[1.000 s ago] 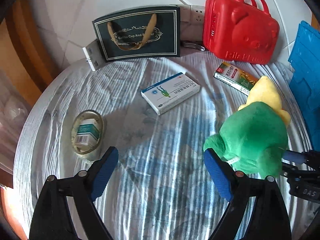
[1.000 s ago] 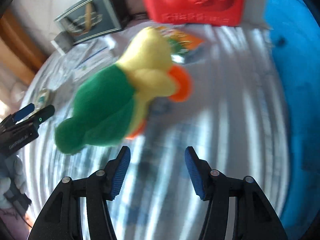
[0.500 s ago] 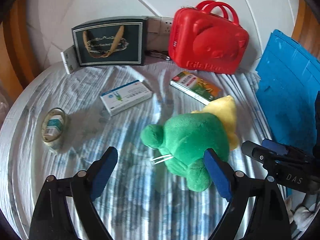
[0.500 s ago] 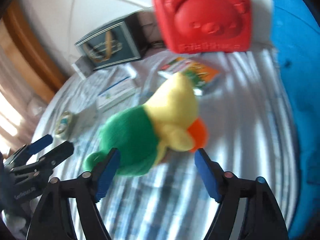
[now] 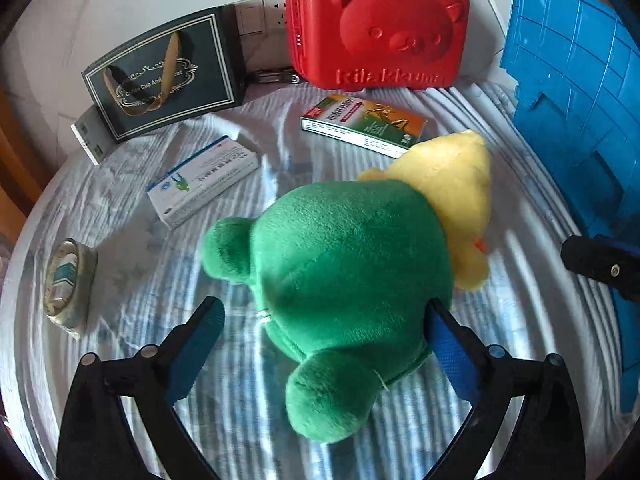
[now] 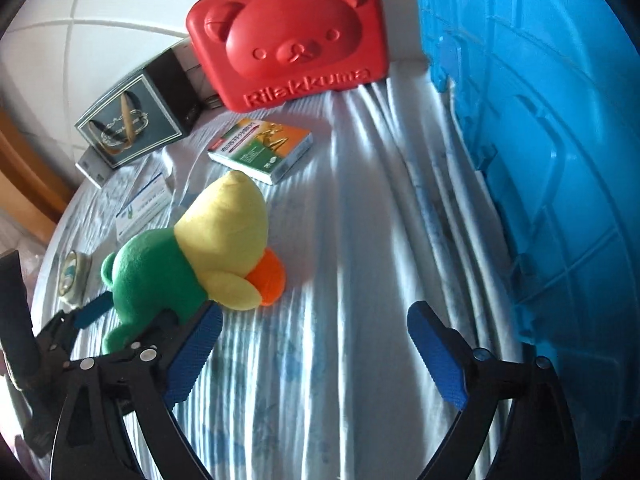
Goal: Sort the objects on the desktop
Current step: 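Lower both tools toward the green-and-yellow duck plush, then grasp the duck's green body with the left tool while the right grips its yellow head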
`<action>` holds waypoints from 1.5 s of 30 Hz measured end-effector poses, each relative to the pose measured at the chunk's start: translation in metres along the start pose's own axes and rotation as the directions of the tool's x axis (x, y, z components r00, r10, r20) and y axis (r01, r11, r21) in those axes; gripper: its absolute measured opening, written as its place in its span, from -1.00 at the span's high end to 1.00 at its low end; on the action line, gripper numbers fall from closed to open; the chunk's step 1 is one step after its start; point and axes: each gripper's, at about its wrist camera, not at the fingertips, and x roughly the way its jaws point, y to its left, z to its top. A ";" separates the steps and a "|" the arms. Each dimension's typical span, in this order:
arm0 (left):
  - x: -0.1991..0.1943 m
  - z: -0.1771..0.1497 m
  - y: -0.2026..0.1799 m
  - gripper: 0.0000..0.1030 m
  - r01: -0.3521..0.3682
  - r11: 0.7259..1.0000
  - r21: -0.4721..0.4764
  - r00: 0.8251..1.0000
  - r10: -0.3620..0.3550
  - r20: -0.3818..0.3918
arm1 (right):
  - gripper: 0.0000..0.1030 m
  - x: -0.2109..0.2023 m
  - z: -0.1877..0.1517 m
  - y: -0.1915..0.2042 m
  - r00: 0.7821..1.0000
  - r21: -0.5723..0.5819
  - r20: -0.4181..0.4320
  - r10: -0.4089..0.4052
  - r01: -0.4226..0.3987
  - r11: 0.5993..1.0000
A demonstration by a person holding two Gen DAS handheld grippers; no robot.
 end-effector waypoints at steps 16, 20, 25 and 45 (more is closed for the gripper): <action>-0.009 -0.011 0.053 -1.00 0.004 1.000 -0.008 1.000 -0.004 -0.016 | -0.95 -0.001 0.003 0.058 0.994 -0.119 -0.020 0.110 -0.111 0.987; -0.008 -0.008 0.044 -1.00 0.036 0.999 -0.025 0.999 -0.036 -0.010 | -0.94 0.004 0.005 0.055 0.994 -0.131 -0.031 0.102 -0.106 0.986; -0.007 -0.001 0.033 -1.00 0.051 0.999 -0.004 0.999 -0.051 -0.002 | -0.95 0.025 0.015 0.055 0.988 -0.154 -0.058 0.145 -0.152 0.976; 0.019 0.004 0.001 -1.00 0.121 0.991 0.061 0.991 -0.117 -0.070 | -0.67 0.075 0.017 0.045 0.977 -0.123 -0.178 0.116 -0.139 0.983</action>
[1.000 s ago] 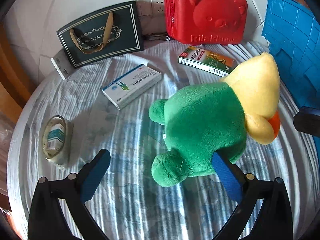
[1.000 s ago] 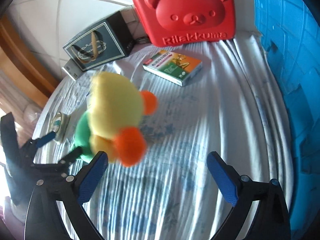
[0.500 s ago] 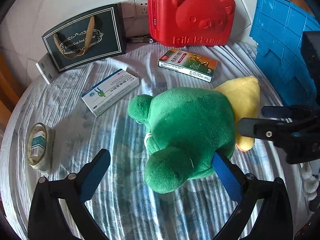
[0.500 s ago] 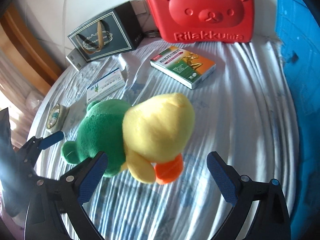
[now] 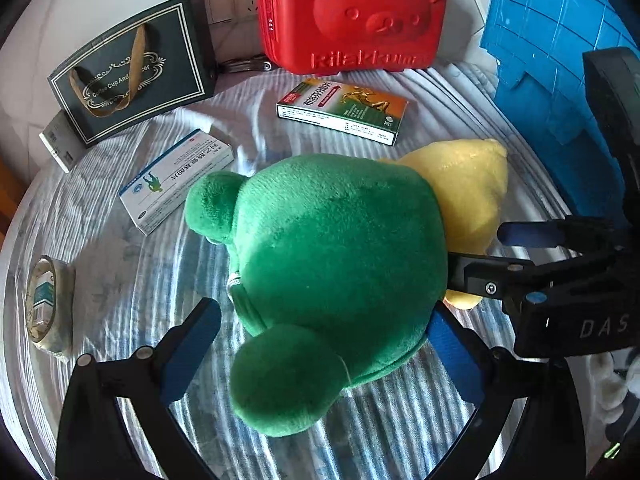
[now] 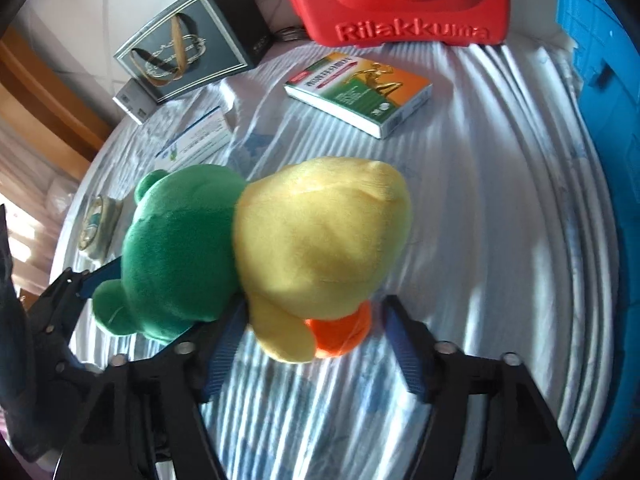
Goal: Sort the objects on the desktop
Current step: 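Grasp the duck's green body with the left tool while the right grips its yellow head, then lift the duck plush with both tools and carry it toward the blue bin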
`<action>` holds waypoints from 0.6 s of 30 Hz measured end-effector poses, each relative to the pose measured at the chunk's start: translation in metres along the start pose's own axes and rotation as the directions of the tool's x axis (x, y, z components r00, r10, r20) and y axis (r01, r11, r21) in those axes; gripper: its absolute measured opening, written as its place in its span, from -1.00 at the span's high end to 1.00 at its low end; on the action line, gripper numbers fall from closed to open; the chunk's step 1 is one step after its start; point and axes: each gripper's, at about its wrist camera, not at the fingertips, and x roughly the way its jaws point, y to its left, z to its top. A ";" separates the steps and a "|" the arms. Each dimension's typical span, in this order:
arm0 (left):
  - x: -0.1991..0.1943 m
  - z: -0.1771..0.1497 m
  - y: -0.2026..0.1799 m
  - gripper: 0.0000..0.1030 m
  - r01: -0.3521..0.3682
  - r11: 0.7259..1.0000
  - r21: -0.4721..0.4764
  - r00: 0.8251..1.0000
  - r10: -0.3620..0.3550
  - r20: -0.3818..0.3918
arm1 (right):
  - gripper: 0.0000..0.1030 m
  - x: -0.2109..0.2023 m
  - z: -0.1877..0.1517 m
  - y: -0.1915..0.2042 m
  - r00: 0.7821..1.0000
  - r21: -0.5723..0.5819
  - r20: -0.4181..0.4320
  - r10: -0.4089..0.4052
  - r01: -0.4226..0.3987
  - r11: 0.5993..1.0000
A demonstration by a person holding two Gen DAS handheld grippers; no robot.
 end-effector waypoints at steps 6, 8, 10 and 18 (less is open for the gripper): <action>0.009 0.001 -0.003 -0.62 0.026 1.000 -0.002 0.999 -0.027 -0.018 | -0.54 0.018 0.002 -0.012 0.992 0.061 -0.012 0.122 -0.121 0.991; -0.002 0.001 -0.005 -0.55 0.032 0.999 0.011 0.999 -0.032 0.017 | -0.11 0.007 0.001 -0.001 0.994 0.018 0.008 0.108 -0.108 0.994; -0.015 0.001 -0.003 -0.55 0.034 0.999 0.004 0.998 -0.034 0.049 | -0.04 -0.007 -0.001 0.014 0.998 -0.047 0.043 0.045 -0.043 0.998; -0.095 -0.005 0.003 -0.55 0.035 0.999 0.028 0.975 -0.040 0.219 | -0.01 -0.076 -0.013 0.042 0.979 -0.106 0.192 0.061 -0.041 0.993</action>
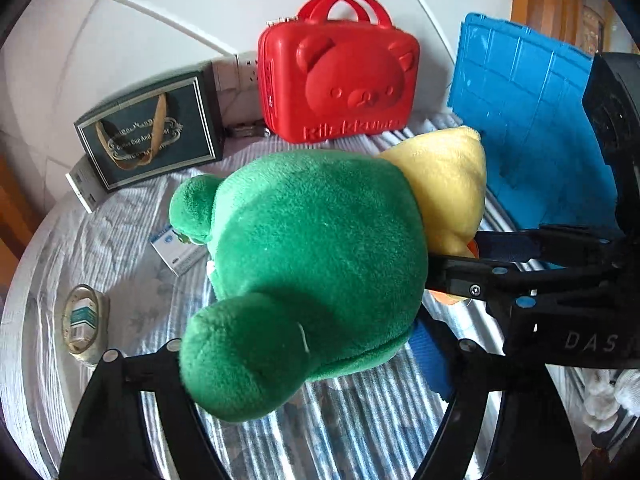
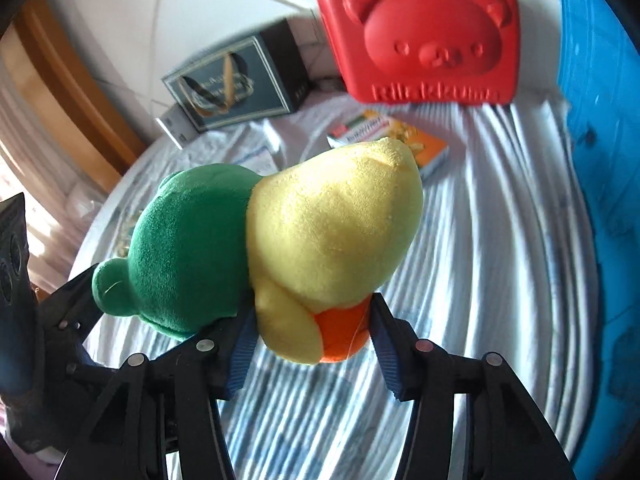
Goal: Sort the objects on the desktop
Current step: 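Lift the duck plush with both tools and carry it toward the blue bin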
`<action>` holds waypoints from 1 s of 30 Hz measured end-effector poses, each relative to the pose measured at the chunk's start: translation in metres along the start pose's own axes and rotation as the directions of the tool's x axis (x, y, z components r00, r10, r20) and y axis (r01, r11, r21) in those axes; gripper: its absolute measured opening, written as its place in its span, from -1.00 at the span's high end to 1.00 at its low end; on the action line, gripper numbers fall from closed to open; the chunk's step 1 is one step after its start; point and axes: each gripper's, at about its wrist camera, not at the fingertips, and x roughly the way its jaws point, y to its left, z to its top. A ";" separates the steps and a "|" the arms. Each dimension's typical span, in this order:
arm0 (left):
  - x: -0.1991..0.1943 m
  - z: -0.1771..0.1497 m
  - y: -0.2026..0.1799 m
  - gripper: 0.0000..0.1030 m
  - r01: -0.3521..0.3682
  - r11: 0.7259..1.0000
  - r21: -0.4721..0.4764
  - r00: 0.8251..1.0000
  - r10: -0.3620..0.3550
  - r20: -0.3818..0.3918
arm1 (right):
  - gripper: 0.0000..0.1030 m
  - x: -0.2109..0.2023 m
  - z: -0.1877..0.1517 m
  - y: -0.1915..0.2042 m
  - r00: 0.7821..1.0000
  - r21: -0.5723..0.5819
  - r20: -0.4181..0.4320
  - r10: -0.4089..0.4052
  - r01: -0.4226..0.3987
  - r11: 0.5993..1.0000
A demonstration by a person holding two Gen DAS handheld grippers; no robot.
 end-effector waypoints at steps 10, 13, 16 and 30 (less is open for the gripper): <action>-0.121 0.019 -0.022 -0.55 0.014 0.999 0.046 0.968 -0.025 0.250 | -0.01 -0.135 -0.001 0.050 0.965 -0.064 0.257 -0.045 0.063 0.996; -0.150 0.025 -0.044 -0.55 0.028 0.996 0.083 0.950 -0.052 0.308 | -0.01 -0.174 -0.007 0.052 0.946 -0.051 0.316 -0.073 0.094 0.994; -0.174 0.035 -0.071 -0.55 0.048 0.990 0.132 0.929 -0.093 0.357 | -0.01 -0.213 -0.014 0.046 0.922 -0.031 0.371 -0.110 0.131 0.991; -0.210 0.099 -0.261 -0.58 0.216 0.920 0.328 0.882 -0.328 0.337 | -0.03 -0.367 -0.045 -0.082 0.804 0.188 0.489 -0.339 0.282 0.941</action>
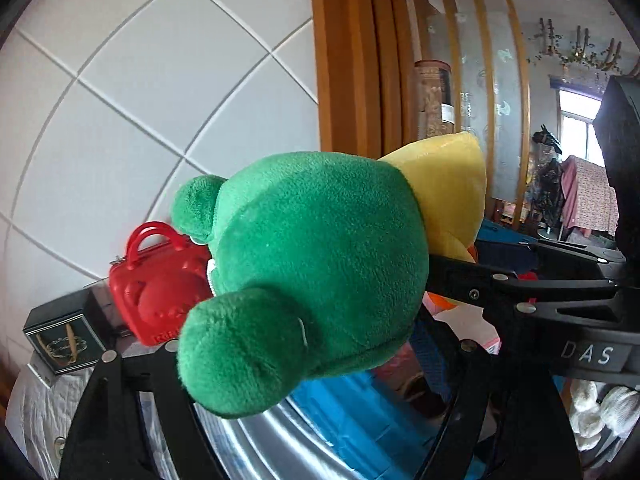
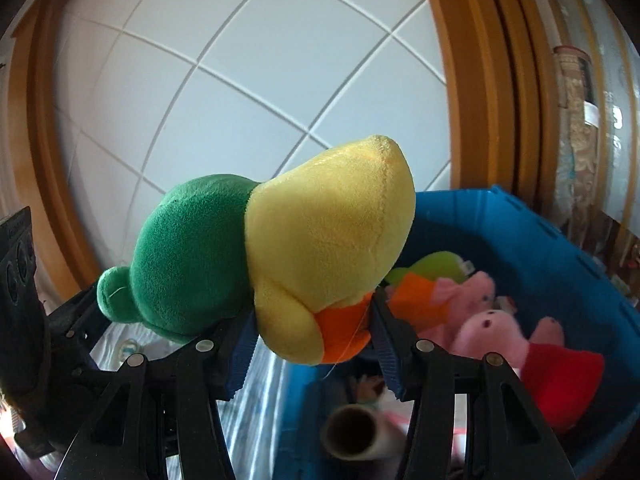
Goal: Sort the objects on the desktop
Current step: 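Lift the duck plush with both tools and carry it toward the blue bin, then open both tools to drop the duck plush into the bin, then move both tools back over the bed toward the glass jar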
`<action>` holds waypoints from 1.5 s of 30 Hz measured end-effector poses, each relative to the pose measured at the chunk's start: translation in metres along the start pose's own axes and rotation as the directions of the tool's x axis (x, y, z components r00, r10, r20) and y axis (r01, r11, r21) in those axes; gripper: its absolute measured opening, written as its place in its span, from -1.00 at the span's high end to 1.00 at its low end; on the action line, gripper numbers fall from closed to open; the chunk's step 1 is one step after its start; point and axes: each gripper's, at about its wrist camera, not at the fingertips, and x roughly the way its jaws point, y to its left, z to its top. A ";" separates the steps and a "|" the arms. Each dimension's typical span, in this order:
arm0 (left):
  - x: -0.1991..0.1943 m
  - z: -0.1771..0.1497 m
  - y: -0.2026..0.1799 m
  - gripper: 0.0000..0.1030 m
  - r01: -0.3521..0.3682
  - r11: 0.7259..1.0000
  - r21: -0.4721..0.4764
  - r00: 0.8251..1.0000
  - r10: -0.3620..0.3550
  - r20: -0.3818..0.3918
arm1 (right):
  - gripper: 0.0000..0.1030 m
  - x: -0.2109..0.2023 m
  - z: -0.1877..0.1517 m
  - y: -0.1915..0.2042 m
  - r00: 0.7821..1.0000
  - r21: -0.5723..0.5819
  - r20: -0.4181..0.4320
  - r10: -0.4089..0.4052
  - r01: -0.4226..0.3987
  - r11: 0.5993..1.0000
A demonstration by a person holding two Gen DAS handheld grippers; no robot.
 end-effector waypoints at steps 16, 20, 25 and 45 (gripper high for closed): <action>0.083 0.021 -0.087 -0.61 -0.007 0.996 0.088 0.966 0.029 -0.256 | -0.49 -0.010 -0.019 -0.128 0.990 0.154 -0.096 -0.099 0.113 0.982; 0.077 0.018 -0.077 -0.61 -0.016 0.999 0.048 0.968 0.028 -0.249 | -0.73 -0.011 -0.013 -0.129 0.988 0.123 -0.069 -0.140 0.148 0.981; 0.067 0.018 -0.060 -0.61 -0.042 0.999 0.029 0.977 0.047 -0.207 | -0.92 -0.015 -0.007 -0.119 0.980 0.083 -0.027 -0.197 0.198 0.977; -0.047 -0.048 0.077 -0.82 -0.230 0.968 -0.101 0.973 0.227 -0.048 | -1.00 -0.053 0.002 0.005 0.982 -0.001 0.117 -0.146 0.147 0.989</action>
